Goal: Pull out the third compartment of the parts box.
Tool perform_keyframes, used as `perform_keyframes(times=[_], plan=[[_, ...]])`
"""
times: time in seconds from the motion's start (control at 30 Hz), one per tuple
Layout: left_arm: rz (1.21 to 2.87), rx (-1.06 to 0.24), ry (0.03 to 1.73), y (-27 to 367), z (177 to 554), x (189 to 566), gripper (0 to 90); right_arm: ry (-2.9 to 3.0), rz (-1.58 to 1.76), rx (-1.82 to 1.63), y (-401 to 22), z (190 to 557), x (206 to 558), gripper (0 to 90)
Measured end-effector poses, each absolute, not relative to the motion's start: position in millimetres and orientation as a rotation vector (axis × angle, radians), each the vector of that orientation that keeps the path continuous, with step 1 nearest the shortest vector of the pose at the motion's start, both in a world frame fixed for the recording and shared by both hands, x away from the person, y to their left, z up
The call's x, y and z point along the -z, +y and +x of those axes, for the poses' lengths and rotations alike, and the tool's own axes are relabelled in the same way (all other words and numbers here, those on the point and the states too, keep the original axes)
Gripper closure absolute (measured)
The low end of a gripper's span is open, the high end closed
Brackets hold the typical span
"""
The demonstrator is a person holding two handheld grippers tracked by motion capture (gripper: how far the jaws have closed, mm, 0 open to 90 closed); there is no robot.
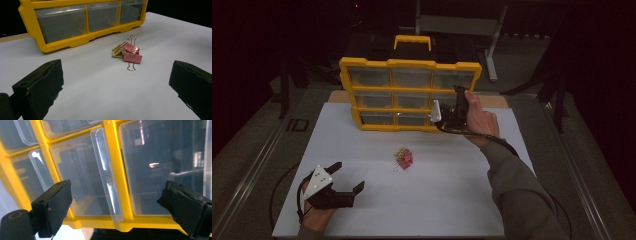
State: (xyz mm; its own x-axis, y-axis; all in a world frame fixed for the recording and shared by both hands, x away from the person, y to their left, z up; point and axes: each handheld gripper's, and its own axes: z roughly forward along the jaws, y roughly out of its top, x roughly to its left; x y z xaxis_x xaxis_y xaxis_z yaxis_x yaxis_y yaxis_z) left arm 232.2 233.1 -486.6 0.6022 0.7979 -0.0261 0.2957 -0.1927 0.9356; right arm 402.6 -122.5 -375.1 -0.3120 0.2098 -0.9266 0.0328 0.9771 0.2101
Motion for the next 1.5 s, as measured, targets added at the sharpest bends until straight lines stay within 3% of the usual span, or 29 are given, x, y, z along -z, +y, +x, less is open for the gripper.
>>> perform_keyframes(times=[0.47,1.5], plan=[[1.762,-0.586,0.897,233,232,487,0.0,1.775,0.069,-0.081,-121,401,383,9.3],[1.767,-0.583,0.898,233,232,487,0.0,1.581,0.093,-0.079,-125,415,342,9.5]])
